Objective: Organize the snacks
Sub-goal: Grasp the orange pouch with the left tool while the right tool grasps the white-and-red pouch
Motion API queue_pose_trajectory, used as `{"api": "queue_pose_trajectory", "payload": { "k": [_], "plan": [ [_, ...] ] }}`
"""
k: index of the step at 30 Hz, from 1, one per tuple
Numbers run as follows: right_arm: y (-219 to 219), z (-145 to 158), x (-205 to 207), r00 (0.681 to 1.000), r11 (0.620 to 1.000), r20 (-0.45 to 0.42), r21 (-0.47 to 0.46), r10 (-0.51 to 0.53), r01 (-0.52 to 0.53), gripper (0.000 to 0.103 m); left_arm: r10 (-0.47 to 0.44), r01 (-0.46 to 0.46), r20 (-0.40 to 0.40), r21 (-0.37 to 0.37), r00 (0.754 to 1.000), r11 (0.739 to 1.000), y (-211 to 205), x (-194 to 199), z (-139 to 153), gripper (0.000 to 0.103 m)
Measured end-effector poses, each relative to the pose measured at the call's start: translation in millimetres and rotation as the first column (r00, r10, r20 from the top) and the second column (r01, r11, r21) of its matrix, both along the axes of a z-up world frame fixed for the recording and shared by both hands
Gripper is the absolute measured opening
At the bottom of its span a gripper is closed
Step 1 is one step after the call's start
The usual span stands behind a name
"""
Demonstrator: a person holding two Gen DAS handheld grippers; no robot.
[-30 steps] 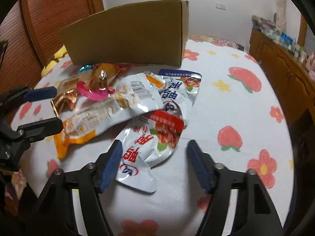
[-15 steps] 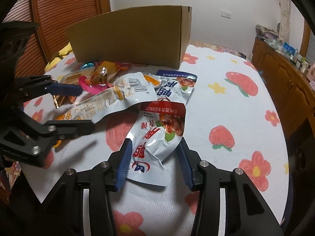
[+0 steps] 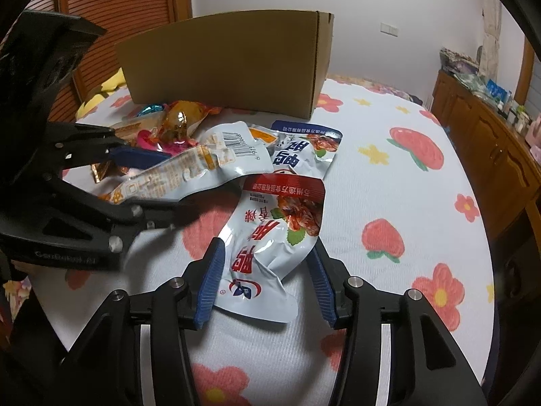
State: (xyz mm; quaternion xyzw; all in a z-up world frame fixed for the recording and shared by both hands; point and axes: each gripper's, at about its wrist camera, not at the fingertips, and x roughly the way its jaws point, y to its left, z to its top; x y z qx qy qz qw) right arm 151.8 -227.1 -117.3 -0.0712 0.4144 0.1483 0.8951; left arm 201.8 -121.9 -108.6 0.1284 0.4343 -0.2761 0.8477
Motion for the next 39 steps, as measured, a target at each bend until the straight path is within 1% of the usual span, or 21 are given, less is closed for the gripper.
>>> {"api": "queue_pose_trajectory", "payload": {
  "k": [2, 4, 7, 13, 18, 23, 25, 27, 29, 30, 34, 39],
  "plan": [
    [-0.5, 0.1, 0.3, 1.0, 1.0, -0.001, 0.003, 0.001, -0.001, 0.05, 0.001, -0.001, 0.003, 0.005, 1.0, 1.0, 2.9, -1.3, 0.2, 0.045],
    [-0.4, 0.1, 0.3, 1.0, 1.0, 0.0, 0.003, 0.0, 0.0, 0.05, 0.008, -0.008, -0.001, 0.007, 1.0, 1.0, 7.0, -2.9, 0.6, 0.044],
    [-0.6, 0.1, 0.5, 1.0, 1.0, 0.001, -0.002, -0.001, 0.001, 0.051, 0.016, -0.016, -0.006, -0.011, 1.0, 1.0, 13.6, -8.8, 2.8, 0.043],
    [-0.6, 0.1, 0.5, 1.0, 1.0, 0.001, -0.003, -0.001, 0.001, 0.051, 0.063, -0.06, 0.035, -0.08, 0.997, 0.995, 30.1, -27.4, 14.7, 0.042],
    [-0.6, 0.0, 0.5, 1.0, 1.0, 0.001, -0.003, -0.001, 0.001, 0.051, 0.079, -0.071, 0.063, -0.113, 0.995, 0.991, 35.9, -37.2, 23.1, 0.041],
    [1.1, -0.2, 0.7, 1.0, 1.0, 0.002, -0.014, -0.006, 0.006, 0.051, 0.124, -0.111, 0.08, -0.148, 0.989, 0.983, 44.8, -39.8, 25.0, 0.04],
    [3.0, -0.4, 0.1, 1.0, 1.0, 0.003, -0.021, -0.004, 0.004, 0.051, 0.134, -0.121, 0.073, -0.159, 0.988, 0.98, 47.0, -39.2, 22.1, 0.04],
    [5.6, -0.3, -1.7, 1.0, 1.0, 0.006, -0.027, 0.009, -0.008, 0.042, 0.152, -0.141, 0.059, -0.16, 0.987, 0.977, 49.7, -37.7, 17.1, 0.04],
    [6.7, 0.0, -4.1, 1.0, 1.0, 0.005, -0.02, 0.01, -0.01, 0.039, 0.156, -0.144, 0.061, -0.167, 0.986, 0.975, 50.8, -39.5, 16.6, 0.04],
    [6.7, 0.3, -5.0, 1.0, 1.0, 0.006, -0.019, 0.005, -0.005, 0.034, 0.159, -0.145, 0.064, -0.174, 0.985, 0.974, 52.1, -40.3, 17.7, 0.04],
    [4.6, 2.1, -8.8, 1.0, 1.0, 0.001, 0.017, 0.006, -0.006, 0.03, 0.169, -0.152, 0.082, -0.187, 0.982, 0.971, 57.3, -43.8, 23.1, 0.04],
    [4.8, 4.0, -17.7, 0.999, 0.999, 0.044, 0.037, -0.029, 0.027, 0.026, 0.202, -0.183, 0.09, -0.189, 0.975, 0.965, 63.5, -44.1, 23.7, 0.04]
  ]
}}
